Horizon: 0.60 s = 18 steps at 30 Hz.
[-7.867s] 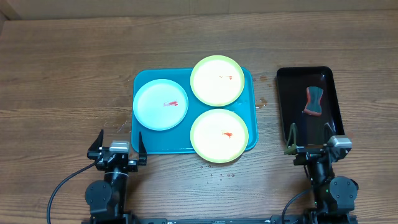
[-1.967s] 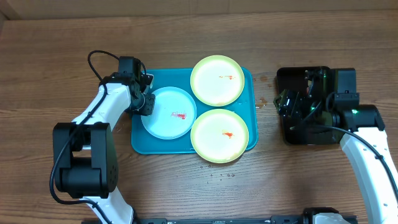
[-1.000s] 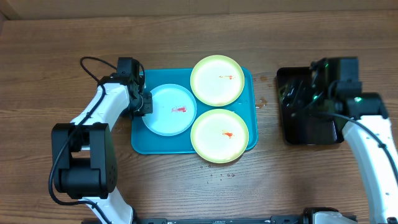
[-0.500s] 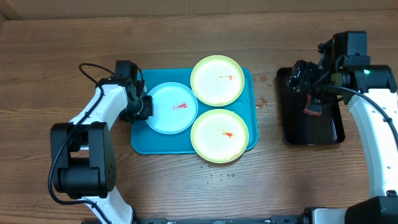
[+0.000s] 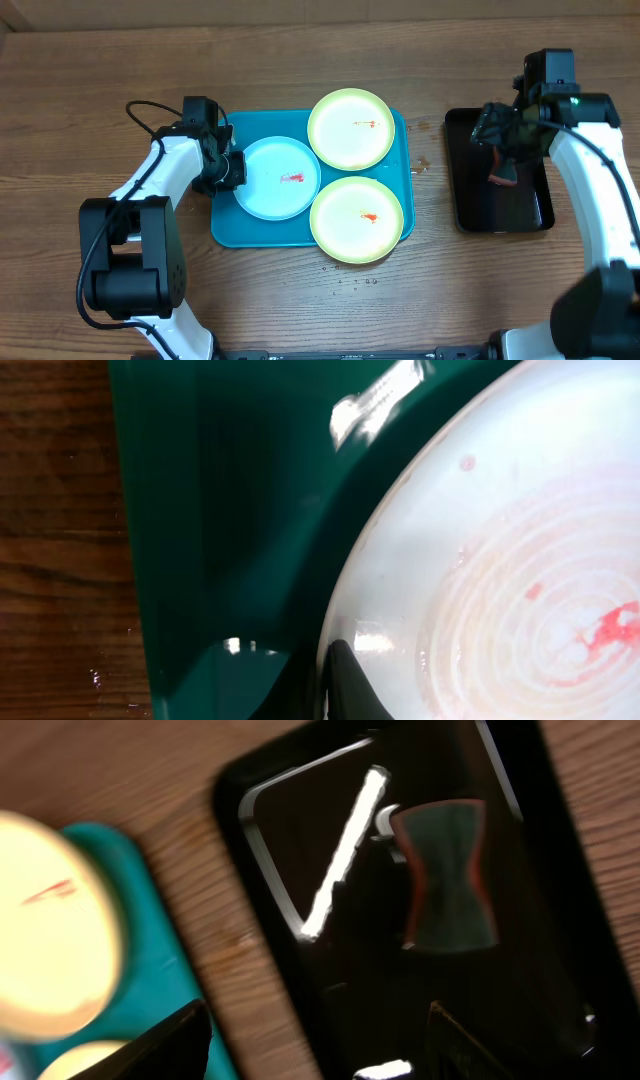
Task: Clean dirty plates on tray and stack at the side
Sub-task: 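Grasp the orange-and-grey sponge in the black tray with the right gripper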
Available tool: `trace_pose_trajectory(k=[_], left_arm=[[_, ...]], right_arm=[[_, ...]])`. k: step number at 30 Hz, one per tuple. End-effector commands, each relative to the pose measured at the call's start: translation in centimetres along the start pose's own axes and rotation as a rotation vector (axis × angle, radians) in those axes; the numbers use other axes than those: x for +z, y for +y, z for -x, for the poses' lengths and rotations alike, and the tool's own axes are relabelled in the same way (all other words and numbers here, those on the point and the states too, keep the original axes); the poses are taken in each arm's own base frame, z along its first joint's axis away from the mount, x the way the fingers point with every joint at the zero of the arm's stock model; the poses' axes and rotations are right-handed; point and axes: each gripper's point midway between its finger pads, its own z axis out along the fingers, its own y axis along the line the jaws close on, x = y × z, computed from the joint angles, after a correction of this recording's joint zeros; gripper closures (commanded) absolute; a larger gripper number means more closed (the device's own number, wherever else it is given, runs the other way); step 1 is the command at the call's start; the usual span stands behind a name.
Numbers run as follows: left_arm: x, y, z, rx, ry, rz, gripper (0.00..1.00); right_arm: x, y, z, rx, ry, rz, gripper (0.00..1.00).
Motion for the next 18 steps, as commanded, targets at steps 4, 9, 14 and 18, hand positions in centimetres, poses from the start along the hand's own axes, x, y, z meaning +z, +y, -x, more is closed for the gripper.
trace_pose_trajectory(k=[4, 9, 14, 18], left_arm=[[0.7, 1.7, -1.2, 0.004, 0.039, 0.067, 0.96], [0.6, 1.8, -1.2, 0.004, 0.038, 0.073, 0.96], [0.7, 1.8, -1.2, 0.004, 0.037, 0.074, 0.96], [0.6, 1.8, -1.2, 0.004, 0.038, 0.074, 0.96]], right_arm=[[4.4, -5.7, 2.0, 0.018, 0.045, -0.106, 0.36], [6.7, -6.6, 2.0, -0.022, 0.081, -0.108, 0.43], [8.8, -6.9, 1.2, -0.04, 0.134, -0.118, 0.53], [10.5, -7.4, 0.3, -0.037, 0.182, -0.128, 0.59]])
